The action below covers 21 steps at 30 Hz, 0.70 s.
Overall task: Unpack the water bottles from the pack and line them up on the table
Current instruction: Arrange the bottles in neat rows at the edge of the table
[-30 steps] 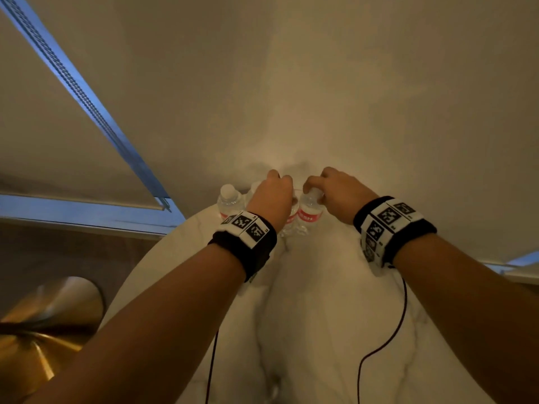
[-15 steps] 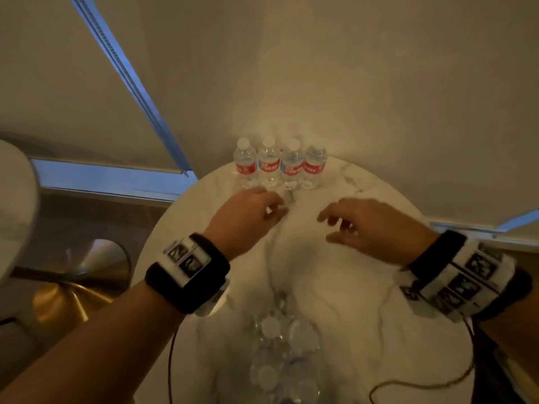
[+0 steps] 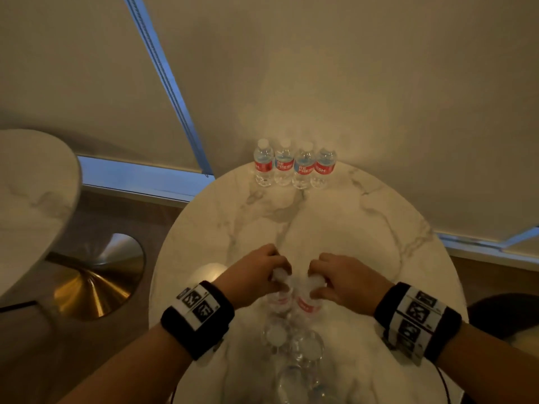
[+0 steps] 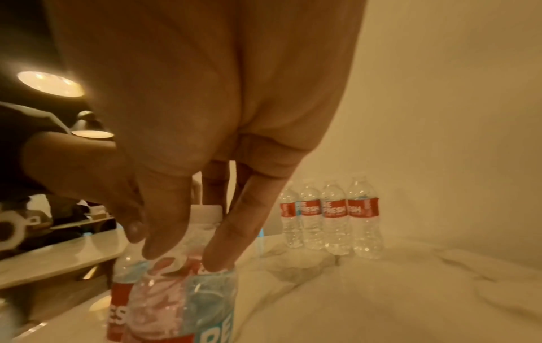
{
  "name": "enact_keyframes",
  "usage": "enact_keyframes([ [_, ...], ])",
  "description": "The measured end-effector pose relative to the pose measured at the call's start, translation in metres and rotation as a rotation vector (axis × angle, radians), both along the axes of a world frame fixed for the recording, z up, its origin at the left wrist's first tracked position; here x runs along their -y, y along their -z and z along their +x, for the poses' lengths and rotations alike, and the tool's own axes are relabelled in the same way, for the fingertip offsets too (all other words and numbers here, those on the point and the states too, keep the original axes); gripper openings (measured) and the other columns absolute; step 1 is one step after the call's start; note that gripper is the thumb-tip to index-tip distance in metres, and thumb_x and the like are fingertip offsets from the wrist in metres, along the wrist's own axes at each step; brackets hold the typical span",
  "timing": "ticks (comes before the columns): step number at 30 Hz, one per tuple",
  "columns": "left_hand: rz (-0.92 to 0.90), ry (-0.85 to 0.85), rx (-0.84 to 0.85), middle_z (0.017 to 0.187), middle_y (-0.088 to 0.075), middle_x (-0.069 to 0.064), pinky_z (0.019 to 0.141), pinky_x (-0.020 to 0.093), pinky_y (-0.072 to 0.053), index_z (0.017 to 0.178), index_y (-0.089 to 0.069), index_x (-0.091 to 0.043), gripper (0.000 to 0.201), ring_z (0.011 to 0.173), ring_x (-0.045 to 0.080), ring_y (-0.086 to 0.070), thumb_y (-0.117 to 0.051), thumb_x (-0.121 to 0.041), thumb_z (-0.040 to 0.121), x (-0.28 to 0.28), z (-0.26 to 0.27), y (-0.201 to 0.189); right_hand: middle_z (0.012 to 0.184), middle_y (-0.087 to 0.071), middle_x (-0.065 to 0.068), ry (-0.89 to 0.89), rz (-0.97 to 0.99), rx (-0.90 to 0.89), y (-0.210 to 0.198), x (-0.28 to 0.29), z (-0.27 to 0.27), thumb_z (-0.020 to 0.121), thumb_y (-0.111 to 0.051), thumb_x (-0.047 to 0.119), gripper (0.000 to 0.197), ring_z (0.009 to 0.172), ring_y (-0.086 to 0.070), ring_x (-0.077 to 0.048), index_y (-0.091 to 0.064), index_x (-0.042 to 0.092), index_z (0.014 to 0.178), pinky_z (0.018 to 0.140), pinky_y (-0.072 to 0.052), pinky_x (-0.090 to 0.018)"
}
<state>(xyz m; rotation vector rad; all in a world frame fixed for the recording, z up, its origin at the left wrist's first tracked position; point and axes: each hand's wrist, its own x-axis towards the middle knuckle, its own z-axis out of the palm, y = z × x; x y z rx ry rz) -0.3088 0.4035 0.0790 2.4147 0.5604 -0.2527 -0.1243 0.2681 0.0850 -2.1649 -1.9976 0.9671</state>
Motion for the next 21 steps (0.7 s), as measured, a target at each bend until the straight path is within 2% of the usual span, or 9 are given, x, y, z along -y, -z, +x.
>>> enact_keyframes([
  [2, -0.002, -0.061, -0.010, 0.112, -0.056, 0.005, 0.080, 0.024, -0.042, 0.116, -0.068, -0.021, 0.035, 0.096, 0.021, -0.057, -0.075, -0.033, 0.084, -0.018, 0.011, -0.002, 0.094, -0.052, 0.005, 0.046, 0.007, 0.026, -0.002, -0.018, 0.015, 0.085, -0.065, 0.046, 0.034, 0.080, -0.048, -0.014, -0.057, 0.024, 0.110, 0.072, -0.036, -0.026],
  [4, 0.008, -0.104, -0.004, 0.114, -0.057, 0.007, 0.086, 0.030, -0.046, 0.116, -0.068, -0.020, 0.034, 0.100, 0.025, -0.059, -0.075, -0.032, 0.085, -0.038, 0.022, -0.003, 0.100, -0.057, 0.001, 0.088, 0.020, 0.064, -0.006, -0.040, 0.029, 0.085, -0.065, 0.045, 0.035, 0.087, -0.054, -0.019, -0.058, 0.023, 0.112, 0.075, -0.040, -0.028],
  [7, 0.040, -0.157, 0.020, 0.116, -0.058, 0.009, 0.090, 0.034, -0.048, 0.116, -0.069, -0.017, 0.033, 0.103, 0.027, -0.059, -0.074, -0.030, 0.086, -0.076, 0.043, -0.007, 0.102, -0.057, 0.000, 0.158, 0.057, 0.091, -0.013, -0.083, 0.049, 0.086, -0.066, 0.041, 0.034, 0.093, -0.056, -0.022, -0.059, 0.023, 0.113, 0.079, -0.043, -0.032],
  [9, 0.065, -0.173, 0.052, 0.116, -0.058, 0.010, 0.091, 0.032, -0.047, 0.116, -0.069, -0.016, 0.032, 0.105, 0.027, -0.059, -0.074, -0.028, 0.086, -0.100, 0.055, -0.012, 0.097, -0.054, 0.003, 0.184, 0.100, 0.097, -0.016, -0.110, 0.059, 0.085, -0.067, 0.039, 0.032, 0.091, -0.054, -0.020, -0.060, 0.022, 0.112, 0.076, -0.038, -0.030],
  [11, 0.116, -0.165, 0.072, 0.120, -0.058, 0.008, 0.092, 0.031, -0.045, 0.117, -0.069, -0.015, 0.032, 0.108, 0.025, -0.057, -0.073, -0.027, 0.087, -0.125, 0.068, -0.017, 0.101, -0.057, 0.001, 0.181, 0.142, 0.108, -0.017, -0.142, 0.068, 0.085, -0.068, 0.036, 0.030, 0.092, -0.056, -0.021, -0.061, 0.021, 0.110, 0.075, -0.037, -0.029],
  [14, 0.183, -0.145, 0.087, 0.128, -0.056, 0.005, 0.086, 0.021, -0.038, 0.117, -0.068, -0.015, 0.031, 0.109, 0.023, -0.057, -0.073, -0.023, 0.088, -0.161, 0.087, -0.018, 0.105, -0.058, -0.004, 0.172, 0.173, 0.107, -0.015, -0.182, 0.075, 0.086, -0.068, 0.030, 0.029, 0.099, -0.057, -0.026, -0.061, 0.018, 0.111, 0.078, -0.040, -0.031],
  [16, 0.176, -0.130, 0.070, 0.131, -0.056, 0.007, 0.086, 0.024, -0.040, 0.118, -0.067, -0.015, 0.031, 0.109, 0.027, -0.059, -0.073, -0.019, 0.088, -0.181, 0.098, -0.012, 0.109, -0.057, -0.005, 0.174, 0.180, 0.126, -0.011, -0.204, 0.077, 0.086, -0.068, 0.028, 0.032, 0.102, -0.057, -0.027, -0.061, 0.018, 0.115, 0.082, -0.043, -0.033],
  [18, 0.170, -0.115, 0.062, 0.134, -0.054, 0.009, 0.087, 0.023, -0.038, 0.119, -0.067, -0.013, 0.032, 0.113, 0.029, -0.057, -0.073, -0.014, 0.088, -0.197, 0.105, -0.005, 0.115, -0.057, -0.008, 0.167, 0.171, 0.139, -0.005, -0.221, 0.079, 0.086, -0.068, 0.027, 0.035, 0.104, -0.057, -0.029, -0.059, 0.019, 0.118, 0.089, -0.048, -0.039],
  [21, 0.180, -0.118, 0.102, 0.135, -0.053, 0.012, 0.087, 0.021, -0.035, 0.121, -0.066, -0.009, 0.032, 0.116, 0.030, -0.055, -0.070, -0.008, 0.089, -0.213, 0.110, 0.003, 0.119, -0.057, -0.011, 0.159, 0.188, 0.152, 0.004, -0.238, 0.083, 0.086, -0.068, 0.026, 0.035, 0.106, -0.057, -0.032, -0.060, 0.018, 0.119, 0.090, -0.049, -0.041],
])
